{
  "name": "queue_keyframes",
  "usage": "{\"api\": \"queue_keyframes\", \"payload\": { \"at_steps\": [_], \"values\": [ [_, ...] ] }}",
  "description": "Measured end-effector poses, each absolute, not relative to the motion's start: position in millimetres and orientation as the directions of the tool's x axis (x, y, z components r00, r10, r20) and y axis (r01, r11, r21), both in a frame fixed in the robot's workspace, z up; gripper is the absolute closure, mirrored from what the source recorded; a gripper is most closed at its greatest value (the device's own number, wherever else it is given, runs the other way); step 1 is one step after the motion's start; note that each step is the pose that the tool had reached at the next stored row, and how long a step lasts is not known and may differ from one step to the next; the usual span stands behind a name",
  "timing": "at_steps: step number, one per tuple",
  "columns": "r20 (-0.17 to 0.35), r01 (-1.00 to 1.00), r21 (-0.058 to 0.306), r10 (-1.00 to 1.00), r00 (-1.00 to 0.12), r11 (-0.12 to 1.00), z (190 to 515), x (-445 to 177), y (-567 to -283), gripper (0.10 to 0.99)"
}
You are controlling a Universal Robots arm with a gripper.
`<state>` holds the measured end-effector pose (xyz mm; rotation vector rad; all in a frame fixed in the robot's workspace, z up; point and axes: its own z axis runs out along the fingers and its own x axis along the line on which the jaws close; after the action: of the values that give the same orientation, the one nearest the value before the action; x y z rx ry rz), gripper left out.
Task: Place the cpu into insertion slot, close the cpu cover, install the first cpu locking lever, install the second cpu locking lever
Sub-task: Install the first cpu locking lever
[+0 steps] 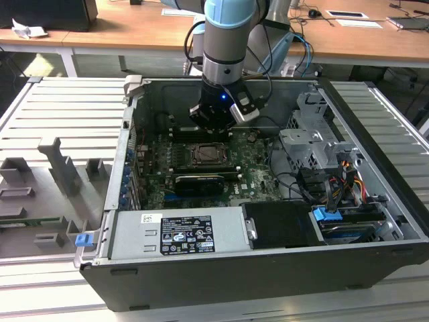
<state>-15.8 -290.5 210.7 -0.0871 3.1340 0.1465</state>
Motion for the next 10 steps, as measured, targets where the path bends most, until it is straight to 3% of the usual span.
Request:
{"api": "queue_keyframes", "payload": {
  "at_steps": [10],
  "values": [
    [-0.006, -0.055, 0.093, -0.055, -0.998, 0.994, 210.7, -15.9, -294.7, 0.980]
  ]
}}
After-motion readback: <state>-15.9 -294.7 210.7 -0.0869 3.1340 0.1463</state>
